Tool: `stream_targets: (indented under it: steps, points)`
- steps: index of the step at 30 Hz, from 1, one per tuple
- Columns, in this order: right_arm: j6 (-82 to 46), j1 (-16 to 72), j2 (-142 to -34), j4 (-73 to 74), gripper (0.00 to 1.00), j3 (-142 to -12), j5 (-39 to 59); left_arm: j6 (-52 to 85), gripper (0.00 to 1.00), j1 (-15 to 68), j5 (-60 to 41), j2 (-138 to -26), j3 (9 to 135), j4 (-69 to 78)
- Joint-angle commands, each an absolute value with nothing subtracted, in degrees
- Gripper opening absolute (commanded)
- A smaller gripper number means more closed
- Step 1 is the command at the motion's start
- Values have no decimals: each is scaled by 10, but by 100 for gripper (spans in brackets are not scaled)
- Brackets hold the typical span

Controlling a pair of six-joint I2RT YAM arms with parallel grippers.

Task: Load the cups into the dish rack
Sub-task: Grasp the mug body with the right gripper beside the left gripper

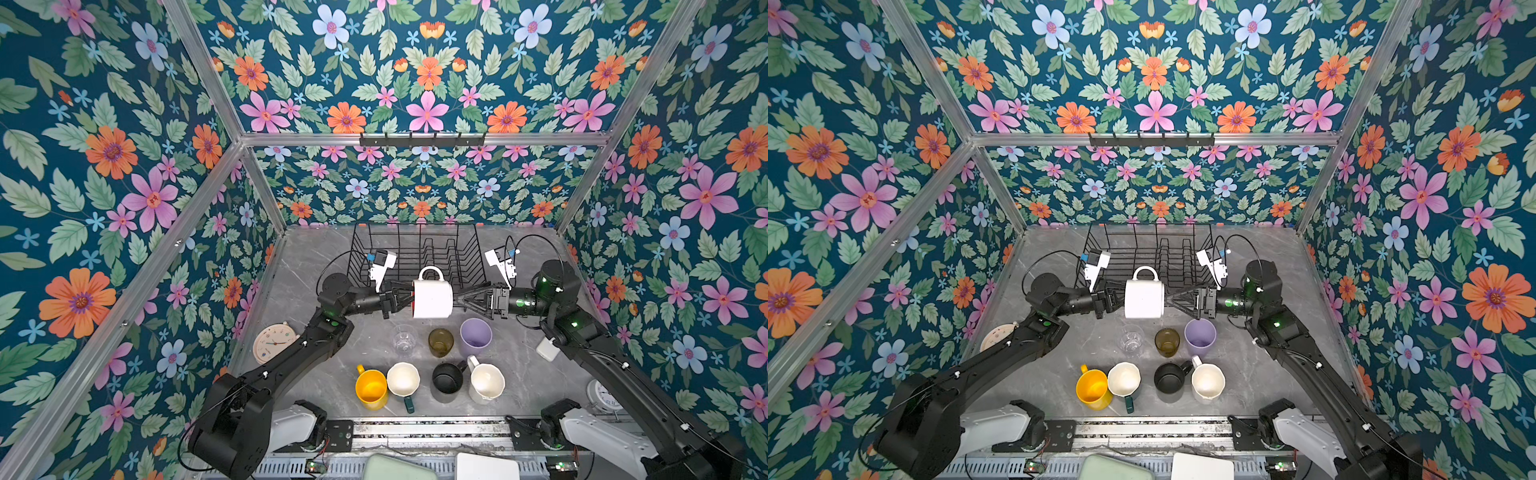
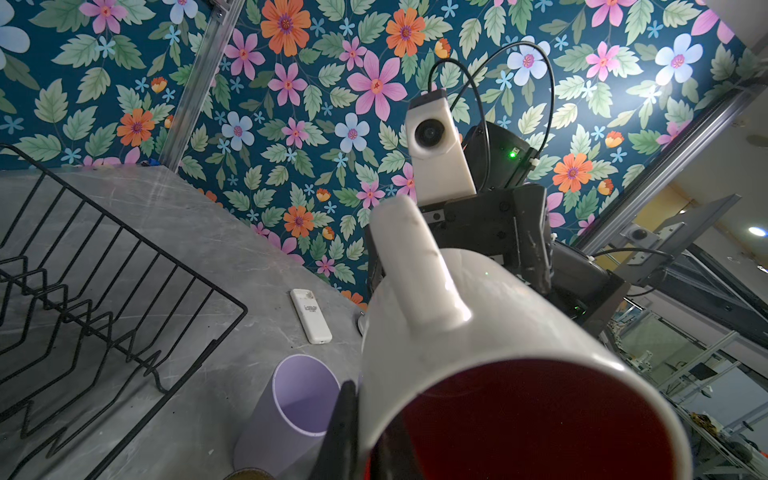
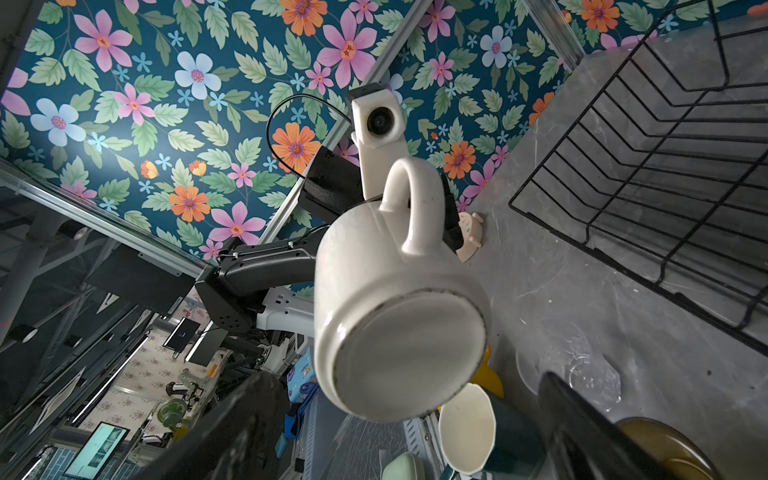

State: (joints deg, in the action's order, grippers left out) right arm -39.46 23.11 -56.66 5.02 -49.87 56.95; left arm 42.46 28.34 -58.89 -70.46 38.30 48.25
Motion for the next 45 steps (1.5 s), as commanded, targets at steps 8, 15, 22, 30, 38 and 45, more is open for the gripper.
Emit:
stream_targets:
  steps: [8,15,22,30,38,45]
  points:
    - [-396,269,-584,80,99,-509,548,450,0,282,-606,-716,388,554]
    - [-391,296,-611,81,99,-527,536,450,0,282,-606,-715,385,556]
    - [-389,319,-637,85,98,-539,526,455,0,282,-608,-715,384,562]
    - [-389,336,-658,85,97,-550,511,462,0,282,-609,-713,381,571]
    - [-393,337,-667,84,94,-549,499,463,0,281,-610,-715,383,573]
    - [-392,339,-672,84,90,-548,488,471,0,281,-614,-721,387,581]
